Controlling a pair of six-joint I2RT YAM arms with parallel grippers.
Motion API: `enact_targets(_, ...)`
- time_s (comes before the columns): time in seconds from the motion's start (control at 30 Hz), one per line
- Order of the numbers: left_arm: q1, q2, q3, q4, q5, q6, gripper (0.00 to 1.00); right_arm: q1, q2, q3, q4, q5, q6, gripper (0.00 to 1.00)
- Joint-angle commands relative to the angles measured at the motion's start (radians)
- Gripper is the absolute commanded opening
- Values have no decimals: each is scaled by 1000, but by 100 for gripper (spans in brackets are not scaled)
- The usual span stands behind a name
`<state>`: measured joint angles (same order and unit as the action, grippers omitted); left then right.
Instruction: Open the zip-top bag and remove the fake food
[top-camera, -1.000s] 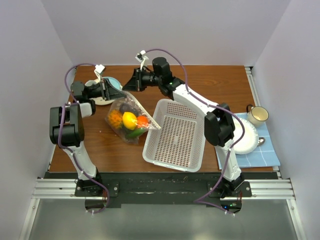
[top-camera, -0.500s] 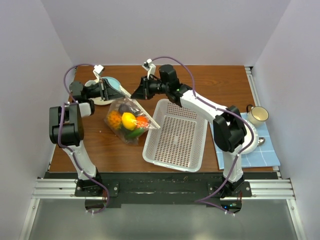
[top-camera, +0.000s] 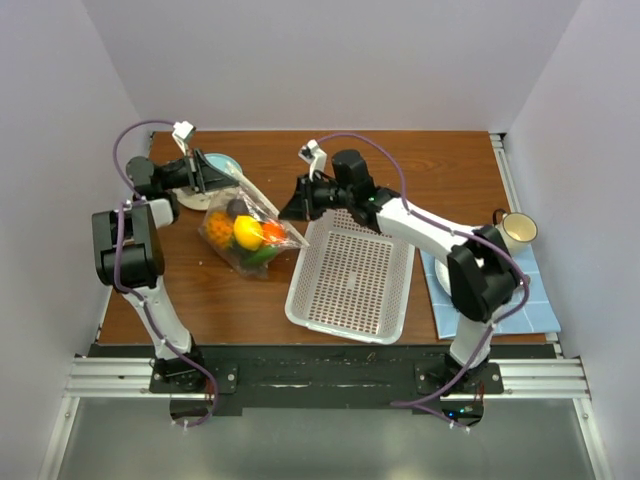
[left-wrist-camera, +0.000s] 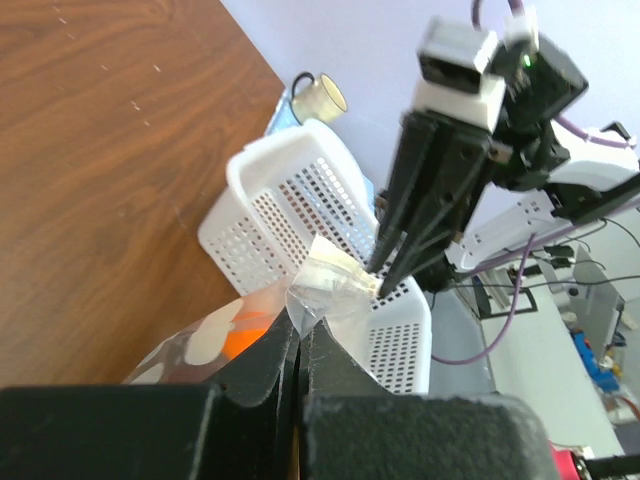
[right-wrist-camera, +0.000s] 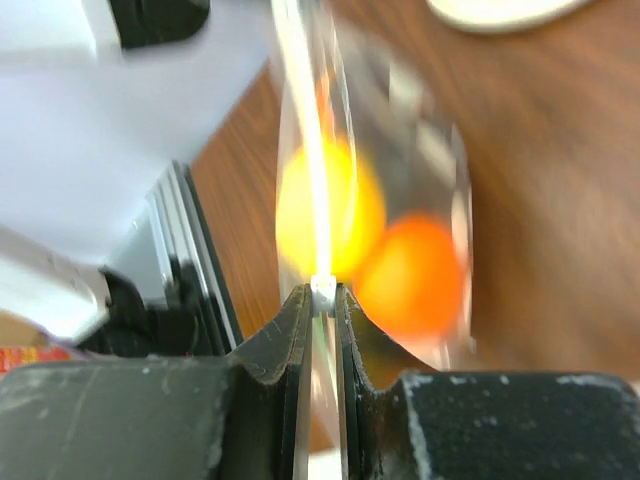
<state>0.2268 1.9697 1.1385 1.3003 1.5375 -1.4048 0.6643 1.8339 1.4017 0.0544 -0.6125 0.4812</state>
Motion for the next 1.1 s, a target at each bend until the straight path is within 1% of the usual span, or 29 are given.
enact_targets(0.0, 60, 12, 98, 597, 161, -40, 0, 43, -171, -130, -76, 55, -82, 0)
enact_targets(0.1, 68, 3, 75, 596, 165, -37, 0, 81, -223, -187, -126, 106, -122, 0)
enact_targets(0.2, 66, -18, 40, 596, 165, -23, 0, 110, -234, -211, -177, 134, -157, 0)
enact_targets(0.33, 71, -32, 32, 596, 167, -23, 0, 145, -242, -250, -249, 171, -200, 0)
enact_targets(0.43, 62, -48, 26, 596, 167, -23, 0, 156, -248, -267, -266, 157, -220, 20)
enact_targets(0.47, 54, -57, 21, 594, 167, -25, 0, 156, -248, -257, -272, 158, -230, 31)
enact_targets(0.53, 22, -69, -3, 594, 167, -26, 0, 158, -246, -207, -297, 189, -243, 49)
enact_targets(0.57, 10, -84, -14, 594, 167, -23, 0, 158, -248, -186, -304, 203, -256, 62)
enact_targets(0.67, -38, -109, -57, 591, 167, -19, 0, 144, -231, -77, -301, 289, -286, 76)
enact_targets(0.73, -61, -120, -80, 591, 167, -13, 0, 112, -210, 3, -283, 301, -285, 77)
enact_targets(0.83, -72, -135, -105, 588, 168, -11, 0, 61, -159, 77, -251, 281, -270, 77)
enact_targets(0.97, -72, -161, -138, 587, 167, 9, 0, 2, -134, 89, -171, 247, -234, 76)
enact_targets(1.07, -73, -164, -152, 587, 168, 13, 0, -12, -90, 114, -177, 217, -228, 73)
